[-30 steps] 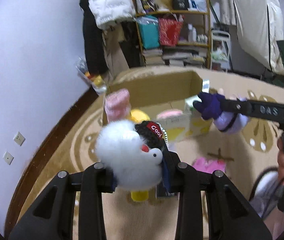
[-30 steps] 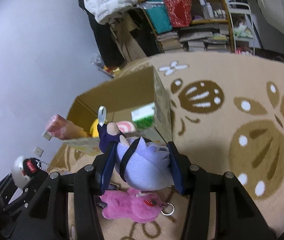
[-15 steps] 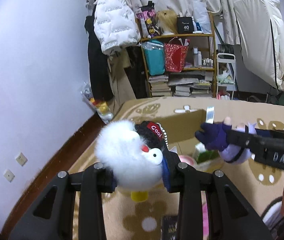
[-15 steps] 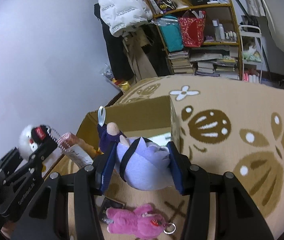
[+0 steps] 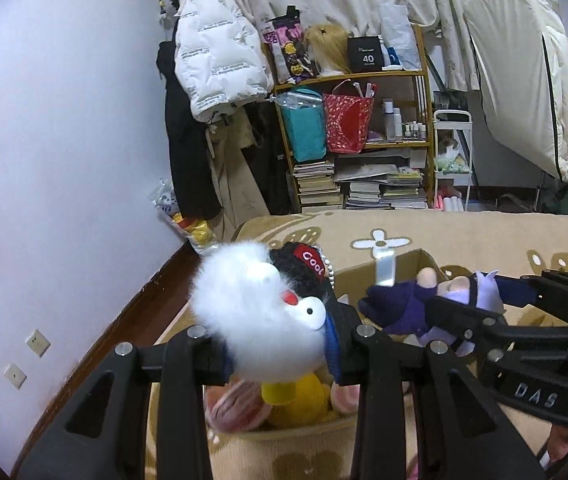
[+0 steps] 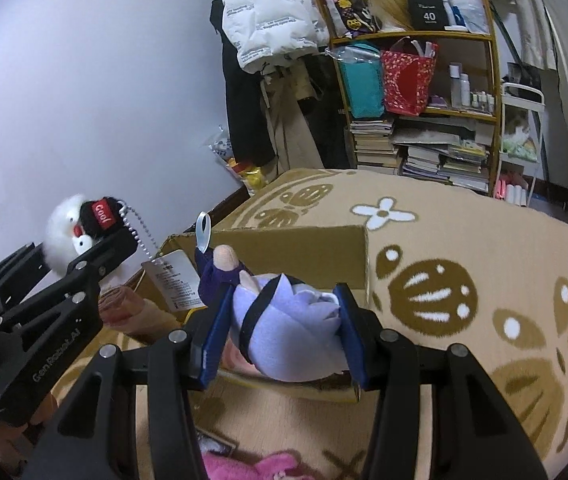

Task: Organize soft objects
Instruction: 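Lift the chick plush and purple doll and carry both to the box, then lower both plushes into the box and open both grippers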

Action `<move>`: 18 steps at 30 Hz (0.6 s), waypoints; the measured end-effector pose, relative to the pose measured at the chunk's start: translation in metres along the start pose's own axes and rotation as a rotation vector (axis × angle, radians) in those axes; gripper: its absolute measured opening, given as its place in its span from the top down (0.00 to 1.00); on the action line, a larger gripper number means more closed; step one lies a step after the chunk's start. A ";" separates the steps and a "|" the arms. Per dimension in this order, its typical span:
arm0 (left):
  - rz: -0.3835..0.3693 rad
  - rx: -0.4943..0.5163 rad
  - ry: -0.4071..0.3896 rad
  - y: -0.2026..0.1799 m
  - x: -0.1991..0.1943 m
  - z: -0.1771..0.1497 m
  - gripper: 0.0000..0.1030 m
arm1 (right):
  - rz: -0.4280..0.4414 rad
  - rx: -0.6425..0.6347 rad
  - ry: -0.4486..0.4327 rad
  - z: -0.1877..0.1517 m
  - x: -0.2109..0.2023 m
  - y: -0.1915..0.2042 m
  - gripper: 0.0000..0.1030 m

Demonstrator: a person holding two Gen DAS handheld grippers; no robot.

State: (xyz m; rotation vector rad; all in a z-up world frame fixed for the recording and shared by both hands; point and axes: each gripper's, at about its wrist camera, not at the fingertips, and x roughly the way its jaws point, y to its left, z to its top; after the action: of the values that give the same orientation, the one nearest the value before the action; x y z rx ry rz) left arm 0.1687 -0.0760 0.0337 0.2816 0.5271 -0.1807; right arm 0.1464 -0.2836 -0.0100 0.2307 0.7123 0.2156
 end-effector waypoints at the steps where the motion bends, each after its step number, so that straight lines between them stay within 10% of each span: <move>1: -0.001 0.008 -0.006 -0.002 0.003 0.002 0.68 | -0.001 -0.006 -0.002 0.002 0.003 0.001 0.48; 18: -0.011 0.009 0.047 -0.013 0.025 0.000 0.66 | -0.014 0.018 0.005 -0.006 0.015 -0.001 0.46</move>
State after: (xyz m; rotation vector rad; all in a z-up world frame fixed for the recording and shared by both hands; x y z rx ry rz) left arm 0.1867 -0.0909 0.0181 0.2927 0.5741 -0.1880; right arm 0.1535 -0.2794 -0.0237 0.2421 0.7205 0.1969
